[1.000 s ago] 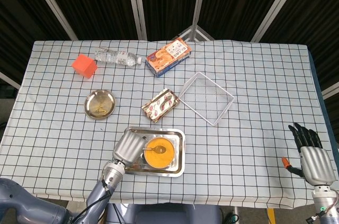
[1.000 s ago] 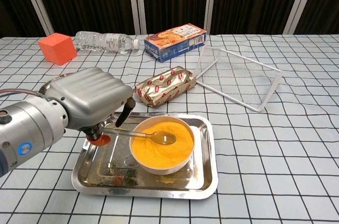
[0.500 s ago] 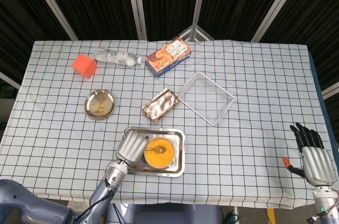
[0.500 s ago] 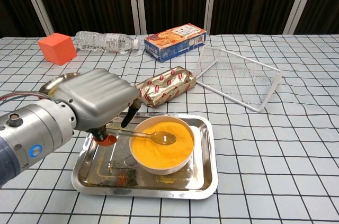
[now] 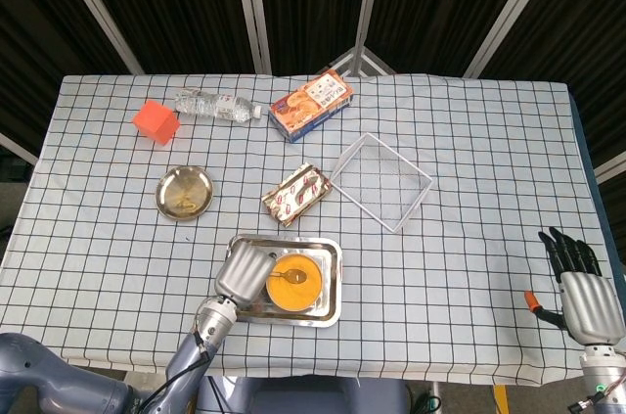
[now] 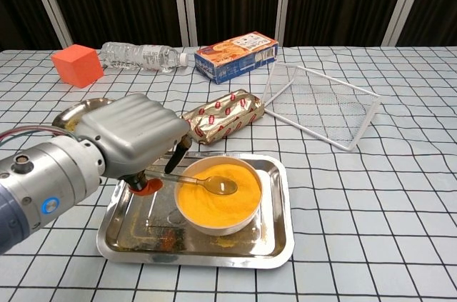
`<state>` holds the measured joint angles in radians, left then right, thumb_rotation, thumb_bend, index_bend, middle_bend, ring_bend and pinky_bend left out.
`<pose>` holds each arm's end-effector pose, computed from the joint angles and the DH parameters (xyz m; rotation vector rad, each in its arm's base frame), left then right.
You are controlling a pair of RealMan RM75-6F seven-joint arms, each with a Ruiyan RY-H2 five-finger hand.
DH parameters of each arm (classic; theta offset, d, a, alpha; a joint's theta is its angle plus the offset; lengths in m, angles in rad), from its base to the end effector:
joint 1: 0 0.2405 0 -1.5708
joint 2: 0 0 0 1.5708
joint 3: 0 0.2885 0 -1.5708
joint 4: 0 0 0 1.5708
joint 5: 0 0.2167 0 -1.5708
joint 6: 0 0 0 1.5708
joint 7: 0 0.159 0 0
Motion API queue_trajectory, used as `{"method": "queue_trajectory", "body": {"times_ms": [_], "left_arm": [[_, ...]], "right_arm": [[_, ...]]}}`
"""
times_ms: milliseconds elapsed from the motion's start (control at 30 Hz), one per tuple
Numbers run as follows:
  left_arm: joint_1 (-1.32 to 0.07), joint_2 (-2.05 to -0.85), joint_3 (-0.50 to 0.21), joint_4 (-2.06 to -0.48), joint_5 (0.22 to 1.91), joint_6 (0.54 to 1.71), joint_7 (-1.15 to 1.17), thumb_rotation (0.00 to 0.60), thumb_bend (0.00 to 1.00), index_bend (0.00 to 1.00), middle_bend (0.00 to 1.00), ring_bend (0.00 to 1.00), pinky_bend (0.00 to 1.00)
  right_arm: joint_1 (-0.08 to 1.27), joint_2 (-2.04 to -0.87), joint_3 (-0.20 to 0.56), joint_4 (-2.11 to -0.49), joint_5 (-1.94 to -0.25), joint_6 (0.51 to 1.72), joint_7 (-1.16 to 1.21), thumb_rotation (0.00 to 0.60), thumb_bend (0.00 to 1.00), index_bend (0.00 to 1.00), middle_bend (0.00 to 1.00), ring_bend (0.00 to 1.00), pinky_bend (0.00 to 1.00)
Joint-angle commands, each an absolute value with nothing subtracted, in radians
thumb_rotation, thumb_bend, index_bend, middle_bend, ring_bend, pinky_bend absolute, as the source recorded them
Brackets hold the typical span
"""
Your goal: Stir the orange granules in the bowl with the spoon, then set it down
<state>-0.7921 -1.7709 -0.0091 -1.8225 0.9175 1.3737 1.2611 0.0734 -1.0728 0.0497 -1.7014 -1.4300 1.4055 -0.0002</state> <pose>-0.0928 0.2737 -0.0801 -2.0199 -0.4543 -0.6144 -0.3442 -0.1930 0.1666 1.3523 -1.0338 0.8506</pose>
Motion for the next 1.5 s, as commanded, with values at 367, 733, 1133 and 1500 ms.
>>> {"method": "queue_trajectory", "body": {"times_ms": [367, 733, 1133, 1500], "left_arm": [[-0.786, -1.769, -0.010, -1.814, 0.926, 1.364, 1.256, 0.600, 0.43, 0.54, 0.93, 0.92, 0.95], [-0.780, -1.760, -0.009, -1.814, 0.942, 1.357, 1.249, 0.600, 0.43, 0.53, 0.93, 0.92, 0.95], [-0.775, -1.765, -0.009, -1.805, 0.947, 1.349, 1.249, 0.600, 0.43, 0.54, 0.93, 0.92, 0.95], [-0.768, -1.762, -0.013, -1.808, 0.959, 1.344, 1.238, 0.600, 0.55, 0.56, 0.94, 0.92, 0.95]], "right_arm": [[0.072, -1.071, 0.050, -1.702, -1.427, 1.404, 0.000, 0.600, 0.36, 0.00, 0.00, 0.00, 0.00], [0.072, -1.070, 0.051, -1.707, -1.423, 1.400, 0.000, 0.600, 0.36, 0.00, 0.00, 0.00, 0.00], [0.070, -1.070, 0.051, -1.707, -1.421, 1.402, -0.001, 0.600, 0.36, 0.00, 0.00, 0.00, 0.00], [0.069, -1.068, 0.051, -1.709, -1.419, 1.401, 0.001, 0.600, 0.36, 0.00, 0.00, 0.00, 0.00]]}}
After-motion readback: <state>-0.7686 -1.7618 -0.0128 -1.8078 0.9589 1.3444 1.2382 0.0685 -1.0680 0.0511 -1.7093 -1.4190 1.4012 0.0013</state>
